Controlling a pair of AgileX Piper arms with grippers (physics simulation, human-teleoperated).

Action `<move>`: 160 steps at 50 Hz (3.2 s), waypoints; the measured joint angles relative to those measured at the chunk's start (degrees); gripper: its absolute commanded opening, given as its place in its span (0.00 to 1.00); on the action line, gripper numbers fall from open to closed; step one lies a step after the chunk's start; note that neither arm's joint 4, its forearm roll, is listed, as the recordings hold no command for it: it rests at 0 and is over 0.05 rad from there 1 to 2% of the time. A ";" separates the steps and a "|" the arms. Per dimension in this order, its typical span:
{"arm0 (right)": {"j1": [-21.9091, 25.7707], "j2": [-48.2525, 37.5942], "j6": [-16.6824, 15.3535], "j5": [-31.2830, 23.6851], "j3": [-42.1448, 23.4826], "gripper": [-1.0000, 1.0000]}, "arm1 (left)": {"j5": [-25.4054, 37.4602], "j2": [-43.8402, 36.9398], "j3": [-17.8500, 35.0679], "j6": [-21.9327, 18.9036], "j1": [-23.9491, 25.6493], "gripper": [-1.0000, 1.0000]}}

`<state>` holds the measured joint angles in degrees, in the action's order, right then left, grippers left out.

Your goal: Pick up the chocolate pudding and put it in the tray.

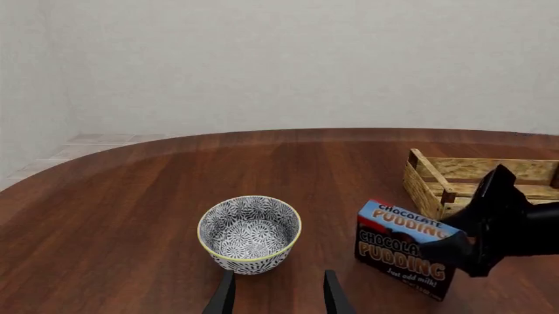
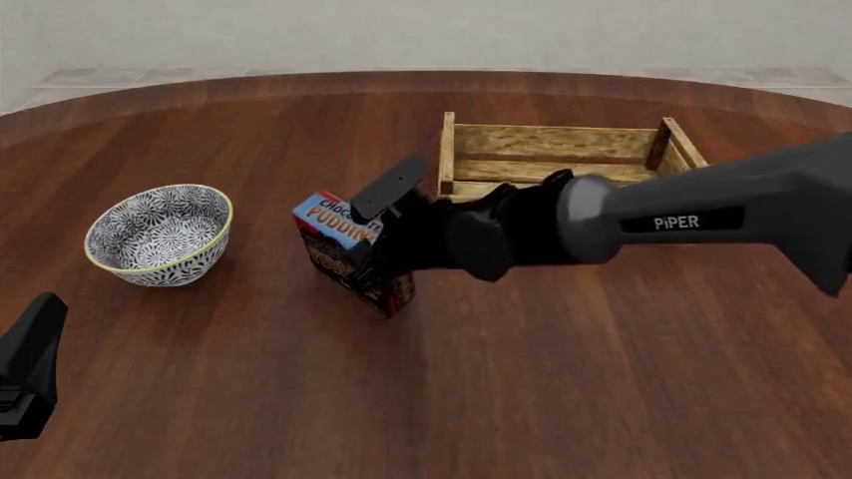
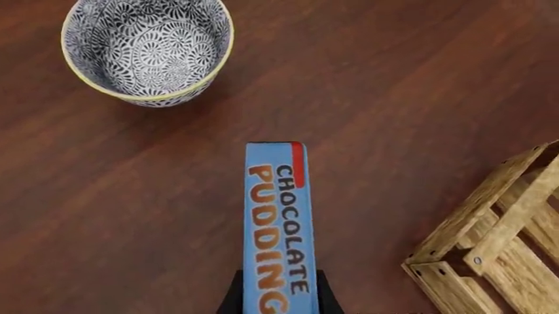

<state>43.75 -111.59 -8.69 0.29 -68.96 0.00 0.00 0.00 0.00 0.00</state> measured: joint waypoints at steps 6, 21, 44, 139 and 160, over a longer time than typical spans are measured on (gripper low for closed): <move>-0.58 1.31 -1.21 -0.08 0.45 0.00 | 0.00 0.00 0.00 0.00 0.00 1.00; -2.62 8.57 -6.03 -1.47 1.98 0.00 | 0.00 0.00 0.00 0.00 0.00 1.00; -6.98 17.38 -10.69 -5.42 0.43 0.00 | 0.00 0.00 0.00 0.00 0.00 1.00; -26.51 9.90 -9.23 -7.34 -9.79 0.00 | 0.00 0.00 0.00 0.00 0.00 1.00; -28.40 7.54 -8.30 -6.31 -10.16 0.00 | 0.00 0.00 0.00 0.00 0.00 1.00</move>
<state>15.35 -104.05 -16.98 -6.02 -79.12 0.00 0.00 0.00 0.00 0.00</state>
